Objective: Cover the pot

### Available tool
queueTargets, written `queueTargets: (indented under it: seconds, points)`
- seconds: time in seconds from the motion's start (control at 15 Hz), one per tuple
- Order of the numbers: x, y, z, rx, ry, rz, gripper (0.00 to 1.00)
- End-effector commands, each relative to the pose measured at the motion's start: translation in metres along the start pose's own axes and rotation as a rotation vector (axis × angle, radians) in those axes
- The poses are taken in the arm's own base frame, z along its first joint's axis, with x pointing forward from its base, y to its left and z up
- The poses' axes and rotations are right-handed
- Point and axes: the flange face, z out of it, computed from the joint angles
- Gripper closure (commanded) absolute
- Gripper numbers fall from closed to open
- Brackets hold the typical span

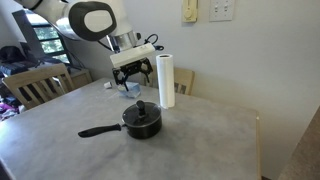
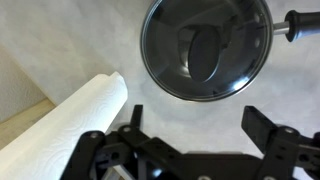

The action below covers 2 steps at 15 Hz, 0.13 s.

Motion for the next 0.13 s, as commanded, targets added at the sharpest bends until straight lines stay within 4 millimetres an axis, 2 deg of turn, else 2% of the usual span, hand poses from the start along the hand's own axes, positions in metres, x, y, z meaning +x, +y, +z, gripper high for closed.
queueTargets:
  seconds: [0.0, 0.07]
  points:
    - [0.0011, -0.0001, -0.0015, -0.001, 0.000, -0.001, 0.00]
    - [0.0011, -0.0006, 0.0004, 0.002, -0.001, -0.001, 0.00]
